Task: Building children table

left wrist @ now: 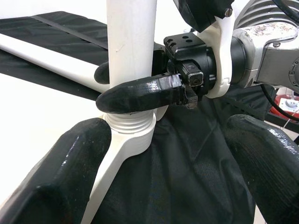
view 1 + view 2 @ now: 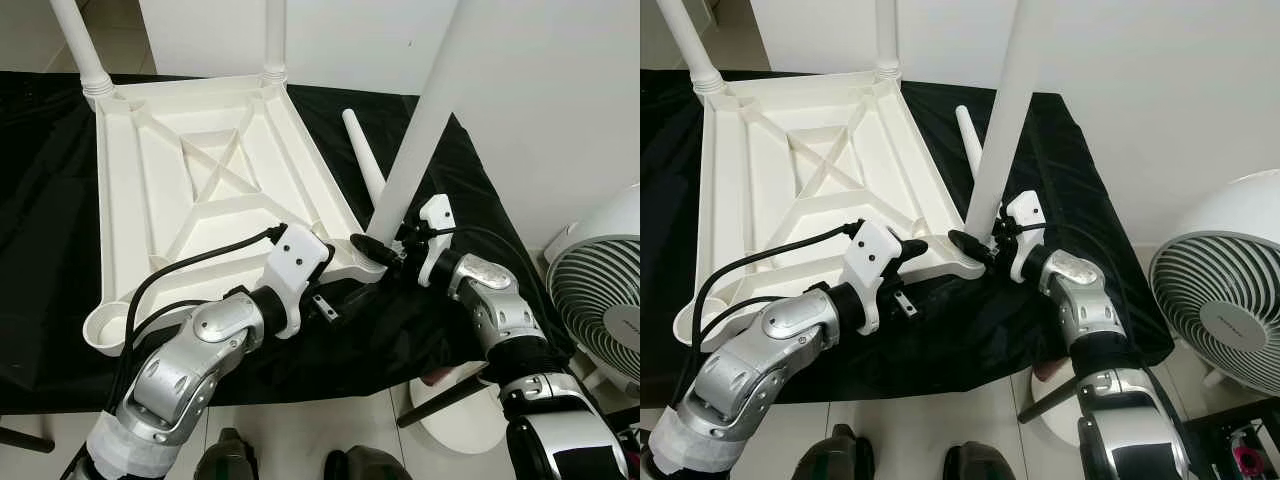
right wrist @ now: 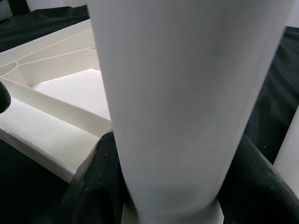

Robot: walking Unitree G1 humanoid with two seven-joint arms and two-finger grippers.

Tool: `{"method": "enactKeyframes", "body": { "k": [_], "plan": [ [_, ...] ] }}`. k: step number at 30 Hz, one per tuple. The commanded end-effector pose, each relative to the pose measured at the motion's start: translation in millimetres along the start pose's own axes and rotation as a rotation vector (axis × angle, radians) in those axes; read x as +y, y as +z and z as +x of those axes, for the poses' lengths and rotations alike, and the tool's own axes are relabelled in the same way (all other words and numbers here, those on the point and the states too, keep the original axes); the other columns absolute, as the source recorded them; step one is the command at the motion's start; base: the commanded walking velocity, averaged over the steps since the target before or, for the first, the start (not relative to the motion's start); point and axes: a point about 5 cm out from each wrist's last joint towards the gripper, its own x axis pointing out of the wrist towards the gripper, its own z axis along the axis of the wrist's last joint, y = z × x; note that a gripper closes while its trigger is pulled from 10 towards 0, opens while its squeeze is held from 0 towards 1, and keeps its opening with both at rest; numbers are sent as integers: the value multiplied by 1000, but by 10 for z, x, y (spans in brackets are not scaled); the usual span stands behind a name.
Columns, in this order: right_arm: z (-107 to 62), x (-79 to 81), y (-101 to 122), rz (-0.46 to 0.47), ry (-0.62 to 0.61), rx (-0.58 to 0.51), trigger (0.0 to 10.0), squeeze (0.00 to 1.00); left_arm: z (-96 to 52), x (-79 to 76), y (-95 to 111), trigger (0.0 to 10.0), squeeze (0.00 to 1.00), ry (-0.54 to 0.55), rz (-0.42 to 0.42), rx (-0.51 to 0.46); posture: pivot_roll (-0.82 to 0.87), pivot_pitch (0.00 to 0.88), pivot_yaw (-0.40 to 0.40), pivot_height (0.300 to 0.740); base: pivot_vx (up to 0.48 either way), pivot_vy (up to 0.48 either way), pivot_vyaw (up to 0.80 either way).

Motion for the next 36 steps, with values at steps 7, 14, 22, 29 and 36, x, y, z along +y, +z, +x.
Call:
{"method": "enactKeyframes", "body": {
  "k": [7, 14, 22, 29, 36],
  "plan": [
    [54, 2, -85, 26, -146, 40, 10000, 0, -4, -33, -4, 10000, 0, -25, -5, 2, 0, 48, -47, 740, 0, 0, 0],
    [167, 96, -39, 88, -266, 20, 10000, 0, -2, -32, -11, 10000, 0, -26, -3, 5, -3, 51, -45, 740, 0, 0, 0],
    [297, 276, 29, 162, -555, -30, 10000, 0, 9, 2, -40, 10000, 0, 8, -2, 8, 3, 45, -56, 740, 0, 0, 0],
    [373, 521, 16, 226, -740, -52, 10000, 0, 24, 15, -47, 10000, 0, 30, 0, 6, 6, 36, -58, 740, 0, 0, 0],
    [361, 481, 81, 229, -712, -69, 10000, 0, 24, 16, -41, 10000, 0, 21, 2, 5, 3, 27, -59, 740, 0, 0, 0]
  ]
}}
